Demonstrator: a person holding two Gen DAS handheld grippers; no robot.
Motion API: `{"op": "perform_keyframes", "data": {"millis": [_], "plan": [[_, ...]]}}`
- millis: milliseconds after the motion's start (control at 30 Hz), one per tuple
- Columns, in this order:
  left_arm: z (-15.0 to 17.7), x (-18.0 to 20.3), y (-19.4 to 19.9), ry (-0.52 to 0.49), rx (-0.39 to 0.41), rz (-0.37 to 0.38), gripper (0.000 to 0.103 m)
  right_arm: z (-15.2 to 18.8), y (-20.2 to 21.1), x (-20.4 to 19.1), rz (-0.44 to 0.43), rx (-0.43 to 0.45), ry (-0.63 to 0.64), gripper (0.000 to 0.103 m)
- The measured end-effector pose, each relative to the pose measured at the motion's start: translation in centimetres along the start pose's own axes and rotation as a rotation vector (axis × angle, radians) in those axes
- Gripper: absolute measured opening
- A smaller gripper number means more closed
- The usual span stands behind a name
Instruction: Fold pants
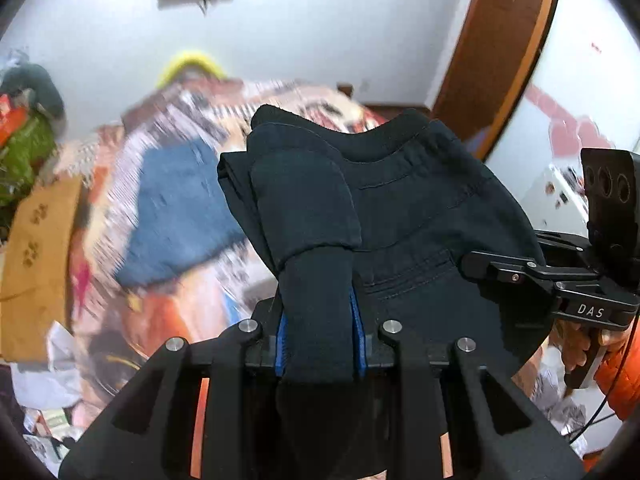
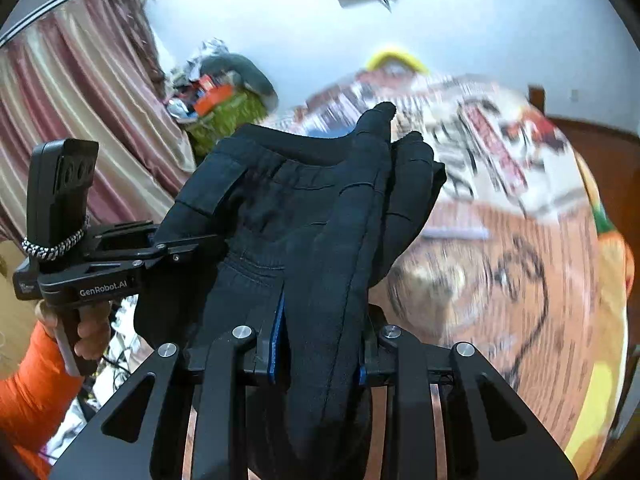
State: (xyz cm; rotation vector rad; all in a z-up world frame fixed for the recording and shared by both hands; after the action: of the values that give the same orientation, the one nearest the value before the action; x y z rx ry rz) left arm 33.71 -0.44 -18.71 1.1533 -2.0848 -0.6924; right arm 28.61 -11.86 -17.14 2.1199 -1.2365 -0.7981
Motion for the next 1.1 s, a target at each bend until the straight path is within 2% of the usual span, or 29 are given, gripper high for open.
{"op": "perform_keyframes", "data": {"millis": [233, 433, 600, 800, 1100], "plan": [[-4.1, -4.4, 3.0, 0.015, 0.123, -0.074, 0.025, -5.7, -1.9, -3.0, -0.005, 0.089, 0.056, 0.024], [-6.9, -10.4, 3.4, 0.047, 0.193, -0.143, 0.025, -10.1, -5.8, -5.6, -0.004, 0.124, 0.107, 0.024], [-8.6, -15.7, 2.4, 0.084, 0.227, -0.161, 0.025, -12.7, -10.1, -7.2, 0.000, 0.141, 0.140, 0.024], [-9.6, -22.7, -1.4, 0.136, 0.224, -0.186, 0.025, -14.2, -16.5, -8.1, 0.011, 0.127, 0.140, 0.024], [-8.2, -30.3, -10.9, 0.197, 0.121, -0.185, 0.025, -13.2, -26.8, -6.0, 0.044, 0.006, 0.096, 0.024]]}}
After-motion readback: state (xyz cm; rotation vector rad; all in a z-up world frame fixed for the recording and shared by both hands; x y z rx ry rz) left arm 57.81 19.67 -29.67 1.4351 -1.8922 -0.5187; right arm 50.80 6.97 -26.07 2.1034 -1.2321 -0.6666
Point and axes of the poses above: each gripper's, at about its wrist camera, not at the fingertips, and y roughly against the way its jaws point, x to its right, z to its underside, the point moved 5 cm from there along -y, roughly the way its jaws point, and after that the axes turned 12 degrees about z, right-handed, at the moved point
